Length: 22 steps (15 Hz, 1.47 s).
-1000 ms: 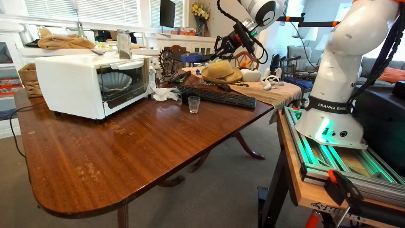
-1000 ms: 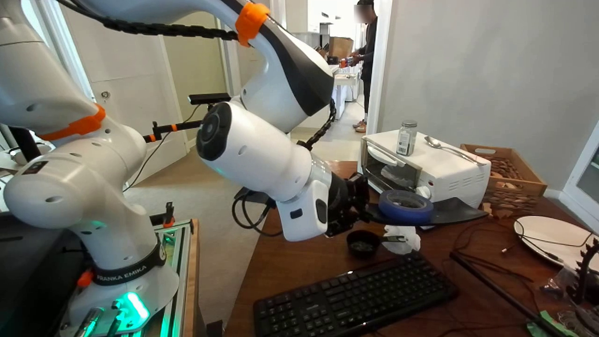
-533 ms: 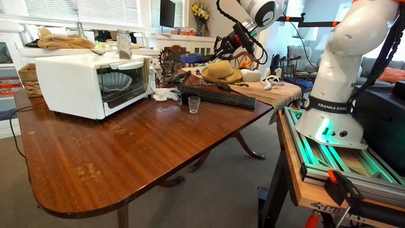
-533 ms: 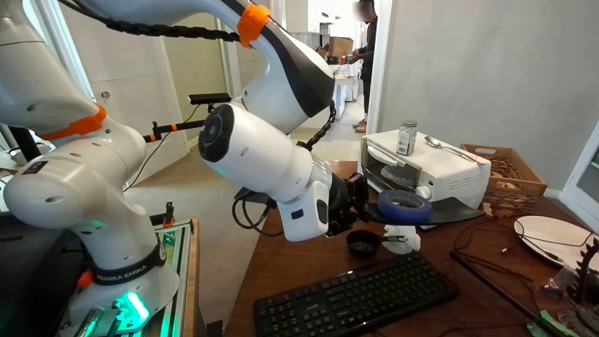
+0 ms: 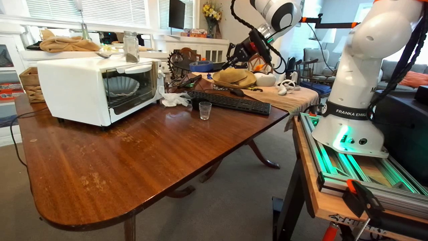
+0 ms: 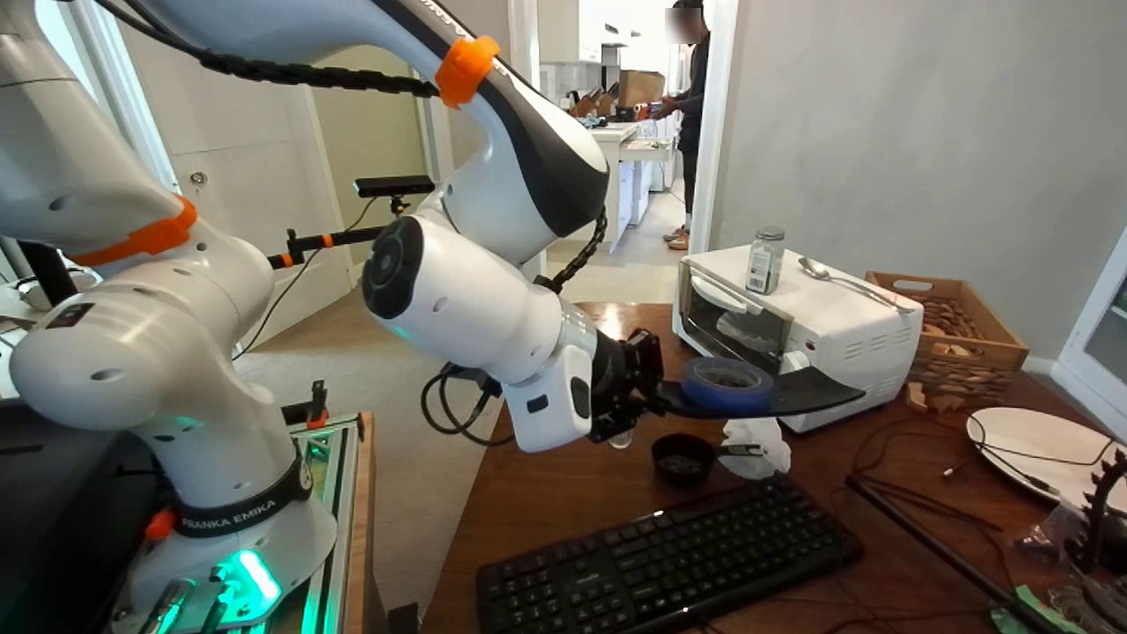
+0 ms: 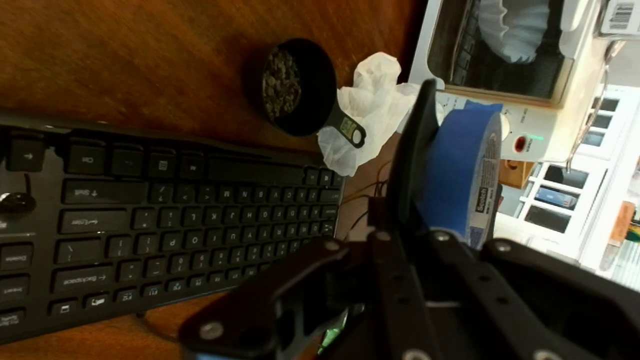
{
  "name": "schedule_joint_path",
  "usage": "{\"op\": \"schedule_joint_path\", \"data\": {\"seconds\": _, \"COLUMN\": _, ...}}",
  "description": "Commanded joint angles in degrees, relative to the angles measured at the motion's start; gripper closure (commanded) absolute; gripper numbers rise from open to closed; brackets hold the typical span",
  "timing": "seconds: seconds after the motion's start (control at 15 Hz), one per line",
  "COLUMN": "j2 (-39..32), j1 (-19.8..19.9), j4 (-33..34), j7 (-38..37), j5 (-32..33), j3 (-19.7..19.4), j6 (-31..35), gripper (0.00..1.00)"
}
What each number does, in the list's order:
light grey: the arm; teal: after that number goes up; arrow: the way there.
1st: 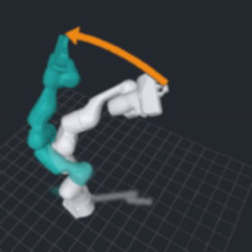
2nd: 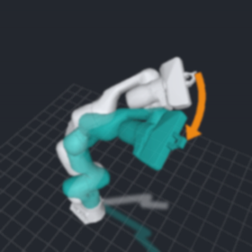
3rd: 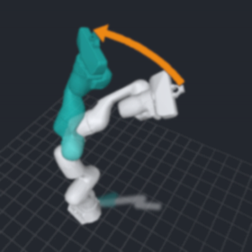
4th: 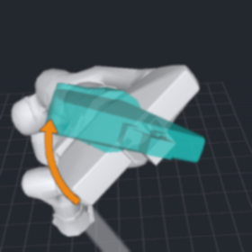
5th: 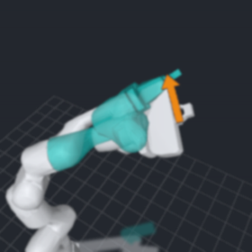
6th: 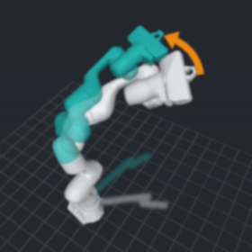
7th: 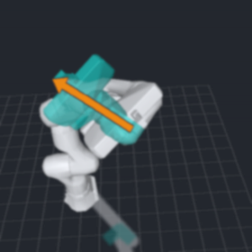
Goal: Pick up the black object from the top of the oven and put it on the table
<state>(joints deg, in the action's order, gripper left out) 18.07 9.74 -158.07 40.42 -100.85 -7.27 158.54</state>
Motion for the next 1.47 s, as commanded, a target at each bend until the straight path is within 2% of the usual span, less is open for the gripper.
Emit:
{"op": "schedule_joint_path", "data": {"seconds": 0.0, "j2": 0.0, "j1": -1.5, "j4": 0.05, "j7": 7.13, "j5": -6.96, "j3": -1.08, "j6": -2.3, "gripper": 0.98}}
{"op": "schedule_joint_path", "data": {"seconds": 0.2, "j2": -0.95, "j1": -2.67, "j4": 0.09, "j7": 10.02, "j5": -10.38, "j3": -2.54, "j6": -4.15, "gripper": 0.98}}
{"op": "schedule_joint_path", "data": {"seconds": 0.6, "j2": -2.05, "j1": -5.95, "j4": 0.09, "j7": 11.98, "j5": -20.07, "j3": -4.29, "j6": -2.94, "gripper": 0.98}}
{"op": "schedule_joint_path", "data": {"seconds": 0.87, "j2": -3.08, "j1": -10.61, "j4": 0.08, "j7": 13.36, "j5": -26.74, "j3": -4.25, "j6": -2.49, "gripper": 0.98}}
{"op": "schedule_joint_path", "data": {"seconds": 1.4, "j2": -5.04, "j1": -22.17, "j4": 0.08, "j7": 12.98, "j5": -29.75, "j3": -3.11, "j6": -1.24, "gripper": 0.98}}
